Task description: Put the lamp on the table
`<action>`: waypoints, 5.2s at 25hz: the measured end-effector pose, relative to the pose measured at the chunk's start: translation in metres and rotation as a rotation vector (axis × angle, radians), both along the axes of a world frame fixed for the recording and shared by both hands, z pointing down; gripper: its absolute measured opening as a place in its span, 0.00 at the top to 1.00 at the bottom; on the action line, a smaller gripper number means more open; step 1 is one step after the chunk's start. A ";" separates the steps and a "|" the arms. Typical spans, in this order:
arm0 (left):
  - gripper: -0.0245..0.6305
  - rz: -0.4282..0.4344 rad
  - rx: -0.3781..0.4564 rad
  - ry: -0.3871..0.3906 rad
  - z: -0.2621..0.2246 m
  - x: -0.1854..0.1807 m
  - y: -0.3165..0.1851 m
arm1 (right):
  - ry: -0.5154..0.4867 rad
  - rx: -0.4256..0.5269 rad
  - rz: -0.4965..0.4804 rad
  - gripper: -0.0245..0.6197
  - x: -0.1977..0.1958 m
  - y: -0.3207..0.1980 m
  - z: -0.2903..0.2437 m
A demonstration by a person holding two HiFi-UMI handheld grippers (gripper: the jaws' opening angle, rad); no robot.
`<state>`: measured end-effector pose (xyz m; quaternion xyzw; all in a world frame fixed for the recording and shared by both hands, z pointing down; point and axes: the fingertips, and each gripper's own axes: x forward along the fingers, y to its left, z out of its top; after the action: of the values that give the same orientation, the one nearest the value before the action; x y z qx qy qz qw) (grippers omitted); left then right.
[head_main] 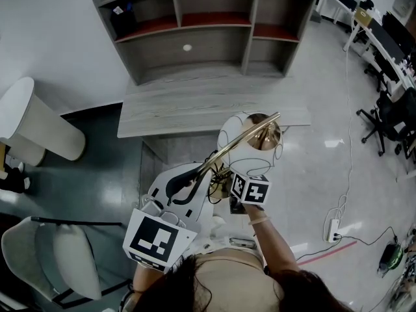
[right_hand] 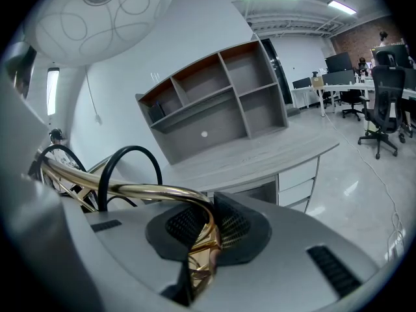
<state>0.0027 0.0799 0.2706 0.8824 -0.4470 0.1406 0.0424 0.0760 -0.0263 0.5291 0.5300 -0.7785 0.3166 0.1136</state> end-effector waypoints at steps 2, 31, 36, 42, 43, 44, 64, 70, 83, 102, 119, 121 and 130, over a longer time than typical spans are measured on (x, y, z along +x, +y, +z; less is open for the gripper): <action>0.93 -0.003 0.000 0.000 -0.001 0.000 -0.005 | 0.001 0.000 -0.005 0.89 -0.001 -0.005 -0.001; 0.93 0.024 -0.016 0.020 0.002 -0.061 -0.128 | 0.023 -0.030 0.024 0.89 -0.052 -0.118 0.002; 0.93 0.032 -0.011 0.025 0.001 -0.072 -0.141 | 0.025 -0.025 0.035 0.89 -0.061 -0.132 0.000; 0.93 0.031 -0.020 0.023 0.004 -0.077 -0.152 | 0.028 -0.028 0.034 0.89 -0.065 -0.142 0.003; 0.93 0.029 -0.020 0.022 0.003 -0.077 -0.155 | 0.027 -0.029 0.032 0.89 -0.066 -0.145 0.003; 0.93 0.027 -0.020 0.021 0.003 -0.077 -0.157 | 0.025 -0.030 0.031 0.89 -0.066 -0.147 0.003; 0.93 -0.100 -0.045 0.043 0.005 -0.077 -0.219 | 0.061 -0.042 -0.087 0.89 -0.069 -0.215 0.003; 0.93 -0.124 -0.040 0.038 0.008 -0.073 -0.238 | 0.073 -0.044 -0.118 0.89 -0.067 -0.237 0.005; 0.93 -0.159 -0.072 0.024 0.018 -0.075 -0.277 | 0.071 -0.068 -0.138 0.89 -0.072 -0.276 0.018; 0.93 -0.195 -0.108 0.018 0.032 -0.086 -0.325 | 0.088 -0.094 -0.172 0.89 -0.082 -0.323 0.033; 0.93 -0.241 -0.164 0.007 0.051 -0.102 -0.353 | 0.073 -0.086 -0.212 0.89 -0.105 -0.352 0.037; 0.93 -0.246 -0.171 0.007 0.053 -0.103 -0.354 | 0.074 -0.090 -0.217 0.89 -0.107 -0.353 0.040; 0.93 -0.270 -0.203 0.005 0.063 -0.107 -0.359 | 0.078 -0.120 -0.240 0.89 -0.112 -0.355 0.052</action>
<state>-0.1038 -0.2791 0.3335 0.8060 -0.5448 0.1758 0.1507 -0.0359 -0.3816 0.5814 0.4371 -0.8110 0.3258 0.2125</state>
